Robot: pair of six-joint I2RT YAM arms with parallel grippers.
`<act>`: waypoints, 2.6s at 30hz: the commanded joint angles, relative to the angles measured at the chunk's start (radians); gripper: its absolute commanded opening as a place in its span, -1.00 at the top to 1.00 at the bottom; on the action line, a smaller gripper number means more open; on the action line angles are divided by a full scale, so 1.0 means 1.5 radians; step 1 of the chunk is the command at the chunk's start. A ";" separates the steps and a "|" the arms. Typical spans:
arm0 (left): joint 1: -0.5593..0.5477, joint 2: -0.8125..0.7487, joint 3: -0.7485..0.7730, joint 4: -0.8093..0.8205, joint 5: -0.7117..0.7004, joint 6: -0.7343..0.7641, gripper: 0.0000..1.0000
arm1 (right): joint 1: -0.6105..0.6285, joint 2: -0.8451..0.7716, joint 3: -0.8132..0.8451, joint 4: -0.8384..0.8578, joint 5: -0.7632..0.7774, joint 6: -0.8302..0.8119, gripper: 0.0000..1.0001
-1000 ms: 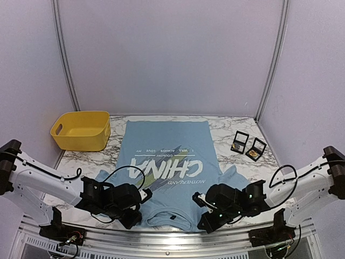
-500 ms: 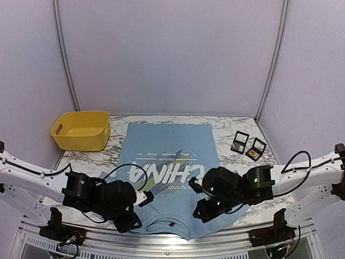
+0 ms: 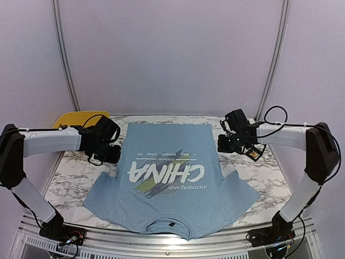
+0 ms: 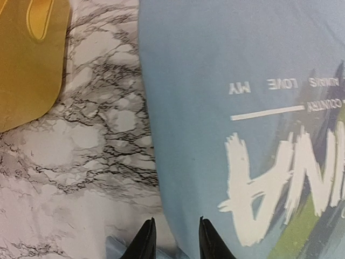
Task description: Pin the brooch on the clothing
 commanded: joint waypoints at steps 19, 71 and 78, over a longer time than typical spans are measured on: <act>0.033 0.329 0.238 0.045 -0.026 0.062 0.52 | -0.068 0.236 0.175 0.043 0.005 -0.157 1.00; 0.004 0.105 0.139 0.167 0.008 0.153 -0.98 | -0.194 0.257 0.202 -0.005 -0.028 -0.175 0.31; 0.003 0.095 0.136 0.174 0.015 0.156 -0.98 | -0.194 0.216 0.169 0.023 -0.076 -0.193 0.35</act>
